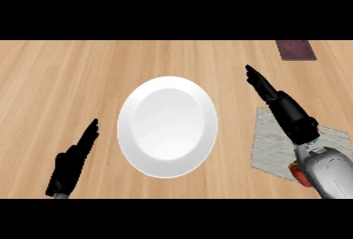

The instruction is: Pick the cupcake from the placemat and place it in the plate

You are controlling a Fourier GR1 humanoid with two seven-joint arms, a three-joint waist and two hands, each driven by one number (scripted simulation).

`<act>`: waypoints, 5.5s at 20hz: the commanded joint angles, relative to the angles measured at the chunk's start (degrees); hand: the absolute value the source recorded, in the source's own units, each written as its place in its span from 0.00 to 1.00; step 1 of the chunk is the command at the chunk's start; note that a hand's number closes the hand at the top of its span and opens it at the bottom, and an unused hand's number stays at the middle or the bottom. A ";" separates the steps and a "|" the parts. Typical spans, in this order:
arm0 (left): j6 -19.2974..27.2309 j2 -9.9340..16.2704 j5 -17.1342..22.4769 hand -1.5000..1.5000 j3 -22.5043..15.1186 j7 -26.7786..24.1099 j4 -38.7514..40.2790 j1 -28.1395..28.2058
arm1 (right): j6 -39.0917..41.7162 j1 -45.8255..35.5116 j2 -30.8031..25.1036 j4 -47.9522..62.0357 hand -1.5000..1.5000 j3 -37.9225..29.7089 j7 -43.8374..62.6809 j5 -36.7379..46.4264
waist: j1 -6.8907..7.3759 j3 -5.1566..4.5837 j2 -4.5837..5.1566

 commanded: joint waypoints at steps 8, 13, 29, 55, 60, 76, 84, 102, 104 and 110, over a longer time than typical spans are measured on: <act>-0.72 -0.07 2.92 0.50 7.01 -6.25 1.25 -4.22 | -21.78 -0.97 -9.16 15.47 1.00 -13.33 4.39 13.36 | -0.97 -0.10 -2.78; -4.13 -0.59 4.46 0.50 8.47 -9.92 4.38 -4.13 | -41.04 3.30 9.96 15.62 0.00 -16.54 -7.42 12.25 | 0.15 0.61 -2.96; -7.86 -0.51 4.49 0.50 12.56 -8.96 6.06 -5.22 | -36.38 20.12 -2.95 -3.56 0.00 -9.65 27.31 35.08 | -0.77 0.34 -3.38; -12.48 -3.59 -0.48 0.50 17.75 -6.95 6.33 -7.01 | -2.44 14.02 -2.17 -3.52 0.00 -11.94 53.77 37.09 | 0.30 0.63 -3.13; -12.36 -8.04 -4.14 0.50 17.42 -10.83 9.36 -5.81 | -2.85 12.99 1.53 2.61 0.00 -13.26 49.51 40.85 | 0.22 0.62 -3.12; -15.93 -8.96 -6.80 0.50 21.77 -10.11 7.62 -4.63 | -0.92 3.05 3.05 25.77 1.00 -20.72 30.76 43.20 | 0.55 0.64 -3.08; -16.47 -8.82 -6.16 0.50 23.28 -8.86 6.30 -4.33 | -8.04 25.09 11.42 6.53 1.00 -8.70 26.96 50.56 | -1.15 0.54 -3.73; -15.65 -10.35 -7.26 0.50 23.44 -6.90 6.85 -6.46 | -21.92 62.47 7.60 -44.62 1.00 13.97 31.24 85.58 | -0.90 0.55 -3.39; -15.81 -10.24 -7.77 0.50 23.43 -8.89 5.55 -3.96 | -19.56 60.08 10.02 -46.83 1.00 16.00 33.60 90.71 | -0.24 0.56 -3.34; -16.18 -11.02 -8.75 0.50 23.39 -11.46 8.66 -4.79 | -15.45 56.59 12.95 -54.59 1.00 21.38 35.11 101.31 | -0.14 0.55 -3.22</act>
